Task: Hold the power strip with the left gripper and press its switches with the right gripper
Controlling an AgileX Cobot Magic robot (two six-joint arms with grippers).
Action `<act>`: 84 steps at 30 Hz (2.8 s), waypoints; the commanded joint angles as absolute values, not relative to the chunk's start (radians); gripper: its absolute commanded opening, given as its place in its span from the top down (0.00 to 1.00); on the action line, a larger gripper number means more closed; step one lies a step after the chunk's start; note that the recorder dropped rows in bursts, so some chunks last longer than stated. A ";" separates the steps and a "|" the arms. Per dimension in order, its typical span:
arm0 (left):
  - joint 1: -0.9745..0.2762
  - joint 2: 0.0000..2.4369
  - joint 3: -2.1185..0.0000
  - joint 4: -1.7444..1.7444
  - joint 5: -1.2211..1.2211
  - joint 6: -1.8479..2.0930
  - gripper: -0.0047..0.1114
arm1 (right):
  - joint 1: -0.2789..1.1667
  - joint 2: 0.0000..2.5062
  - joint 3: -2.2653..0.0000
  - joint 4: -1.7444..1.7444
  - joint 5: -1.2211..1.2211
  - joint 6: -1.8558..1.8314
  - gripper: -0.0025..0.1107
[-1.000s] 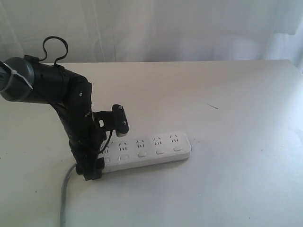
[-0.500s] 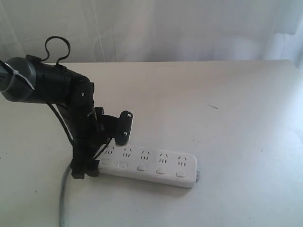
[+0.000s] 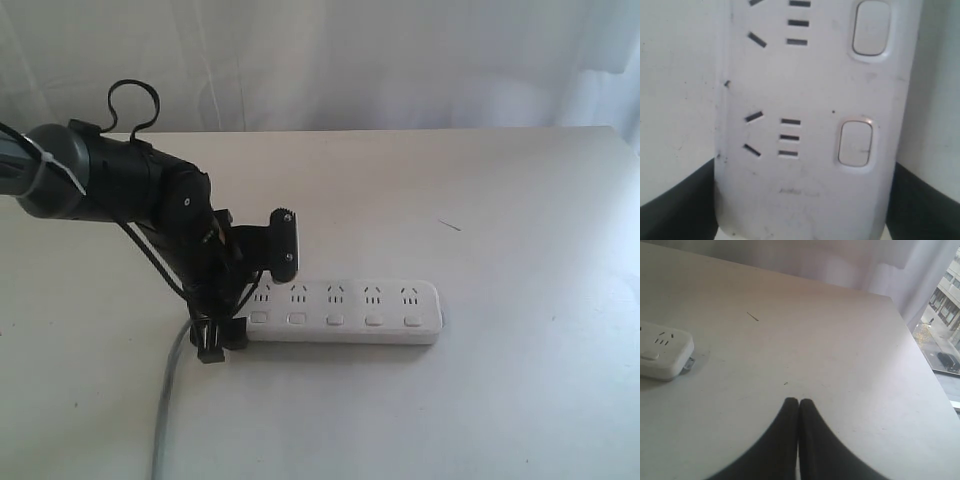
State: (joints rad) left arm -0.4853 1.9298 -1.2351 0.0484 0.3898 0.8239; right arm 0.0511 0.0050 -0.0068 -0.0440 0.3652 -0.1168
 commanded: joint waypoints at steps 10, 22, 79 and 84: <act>-0.492 1.944 -1.229 -0.019 0.441 0.838 0.96 | 0.044 0.000 0.000 -0.049 0.358 -0.116 0.98; -0.492 1.944 -1.229 -0.045 0.488 0.838 0.96 | 0.044 0.000 0.000 -0.049 0.358 -0.116 0.98; -0.492 1.944 -1.229 -0.043 0.548 0.916 0.96 | 0.116 0.950 -0.832 -1.744 -1.027 1.618 0.98; -0.492 1.944 -1.229 -0.043 0.546 0.925 0.96 | 0.209 1.093 -0.824 -1.744 -0.941 1.580 0.98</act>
